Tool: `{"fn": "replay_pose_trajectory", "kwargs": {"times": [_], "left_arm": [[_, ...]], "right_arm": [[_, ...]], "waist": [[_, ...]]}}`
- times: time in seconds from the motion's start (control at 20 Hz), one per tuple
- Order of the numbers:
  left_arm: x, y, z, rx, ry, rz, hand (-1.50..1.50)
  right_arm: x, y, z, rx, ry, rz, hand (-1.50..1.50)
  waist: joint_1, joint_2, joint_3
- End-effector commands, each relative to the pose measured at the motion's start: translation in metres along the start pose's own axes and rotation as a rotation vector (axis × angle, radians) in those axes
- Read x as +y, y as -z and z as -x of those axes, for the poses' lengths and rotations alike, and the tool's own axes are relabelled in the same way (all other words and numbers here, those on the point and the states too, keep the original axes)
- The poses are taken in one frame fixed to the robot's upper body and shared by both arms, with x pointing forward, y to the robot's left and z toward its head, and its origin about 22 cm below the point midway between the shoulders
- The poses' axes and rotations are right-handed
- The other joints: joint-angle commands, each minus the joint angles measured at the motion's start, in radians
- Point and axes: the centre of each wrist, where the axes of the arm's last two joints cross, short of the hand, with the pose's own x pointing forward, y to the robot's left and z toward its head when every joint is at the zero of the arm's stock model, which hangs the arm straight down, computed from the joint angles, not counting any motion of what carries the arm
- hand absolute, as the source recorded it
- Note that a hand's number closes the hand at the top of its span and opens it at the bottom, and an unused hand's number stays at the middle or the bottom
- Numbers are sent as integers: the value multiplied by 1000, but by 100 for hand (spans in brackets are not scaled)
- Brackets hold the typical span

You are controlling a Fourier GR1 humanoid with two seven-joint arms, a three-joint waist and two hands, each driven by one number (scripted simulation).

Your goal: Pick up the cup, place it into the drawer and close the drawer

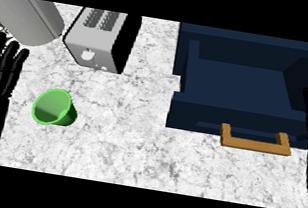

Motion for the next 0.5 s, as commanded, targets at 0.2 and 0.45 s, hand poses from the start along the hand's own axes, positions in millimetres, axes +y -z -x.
{"fn": "replay_pose_trajectory", "kwargs": {"times": [0.2, 0.45], "left_arm": [[46, 13, 5, -78, -229, 426, -150], [85, 1, 39, 176, -437, 463, -150]], "right_arm": [[1, -3, -6, -34, 51, 10, -150], [6, 0, 13, 114, 56, -128, -150]], "waist": [[-9, 4, -10], [5, 9, -7]]}}
